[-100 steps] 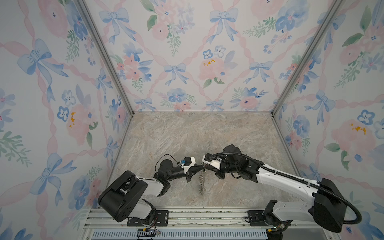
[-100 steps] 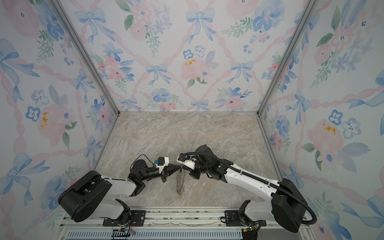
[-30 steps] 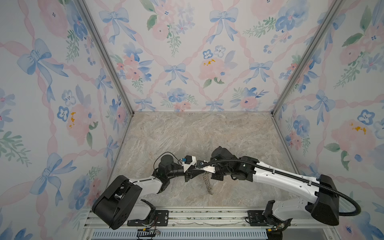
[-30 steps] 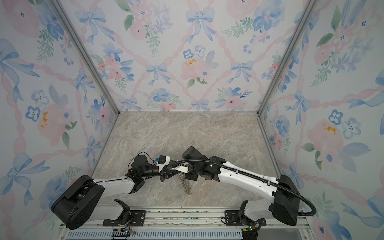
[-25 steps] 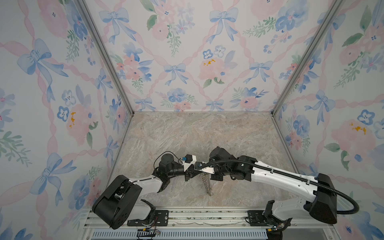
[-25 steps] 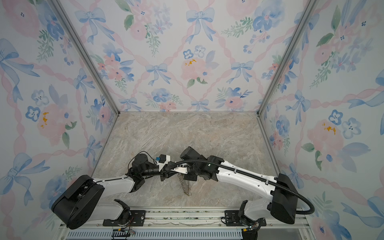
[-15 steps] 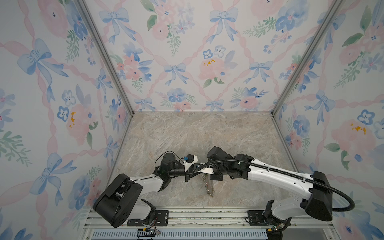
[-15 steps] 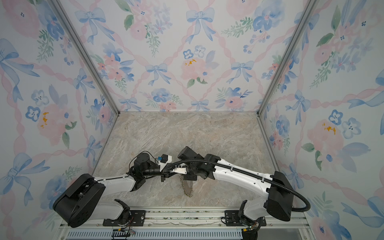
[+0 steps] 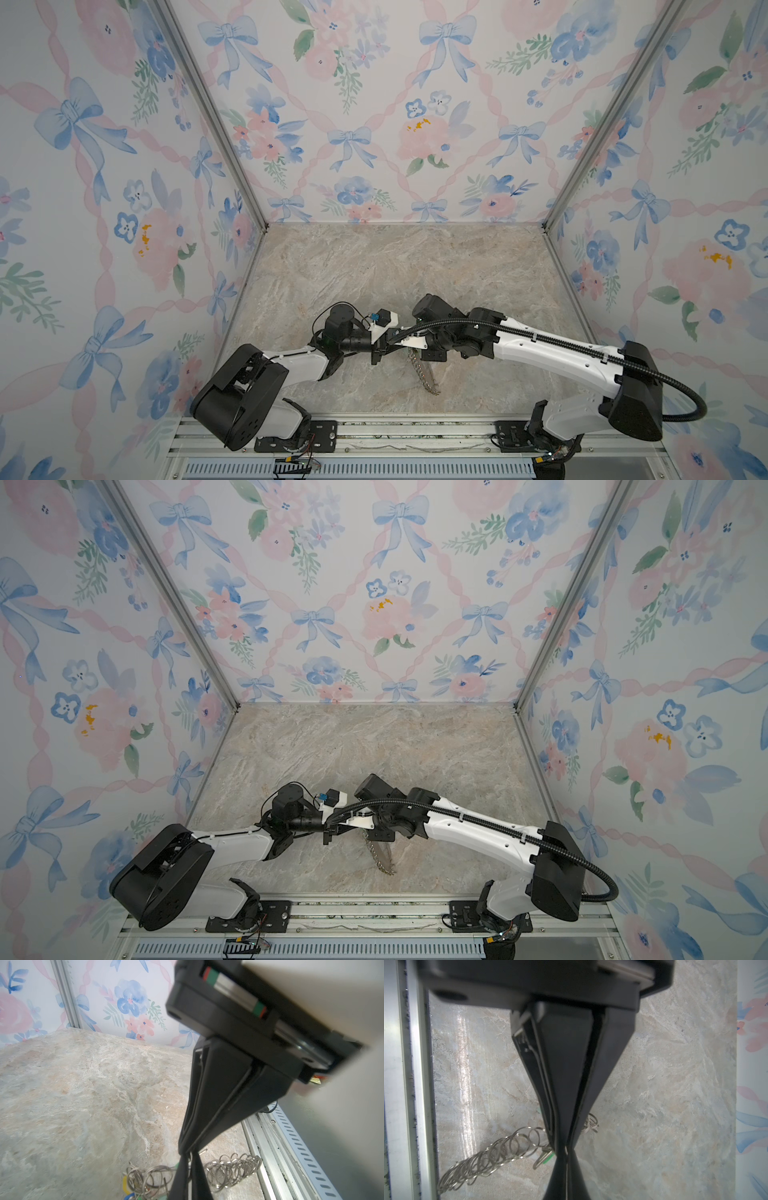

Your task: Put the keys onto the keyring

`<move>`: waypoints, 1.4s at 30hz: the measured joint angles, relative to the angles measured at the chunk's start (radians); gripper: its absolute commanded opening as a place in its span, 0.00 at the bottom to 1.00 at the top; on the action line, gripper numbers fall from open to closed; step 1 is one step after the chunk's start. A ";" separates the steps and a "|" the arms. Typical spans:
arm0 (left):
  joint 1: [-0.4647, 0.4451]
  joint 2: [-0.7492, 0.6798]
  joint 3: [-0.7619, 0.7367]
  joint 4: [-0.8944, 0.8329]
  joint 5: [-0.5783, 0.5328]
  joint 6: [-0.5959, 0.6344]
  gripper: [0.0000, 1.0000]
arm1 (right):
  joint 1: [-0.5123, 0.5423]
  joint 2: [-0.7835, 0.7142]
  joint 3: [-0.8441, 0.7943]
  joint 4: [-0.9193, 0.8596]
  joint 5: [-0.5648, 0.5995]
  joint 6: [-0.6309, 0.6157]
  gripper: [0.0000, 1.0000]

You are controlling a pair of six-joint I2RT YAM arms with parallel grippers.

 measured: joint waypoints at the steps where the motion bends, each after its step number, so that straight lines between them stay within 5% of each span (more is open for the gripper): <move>1: -0.001 0.000 0.000 0.000 -0.005 0.000 0.00 | 0.000 0.000 0.000 0.001 0.001 0.001 0.11; 5: -0.005 -0.013 -0.002 -0.009 -0.058 0.007 0.00 | -0.017 -0.024 -0.049 0.067 -0.007 0.020 0.13; 15: -0.015 -0.049 -0.049 0.048 -0.130 0.027 0.00 | -0.169 -0.220 -0.306 0.363 -0.241 0.161 0.15; 27: -0.021 -0.049 -0.095 0.223 -0.137 0.001 0.00 | -0.246 -0.246 -0.492 0.631 -0.488 0.245 0.17; 42: -0.039 0.004 -0.102 0.394 -0.111 -0.042 0.00 | -0.291 -0.265 -0.531 0.762 -0.570 0.291 0.12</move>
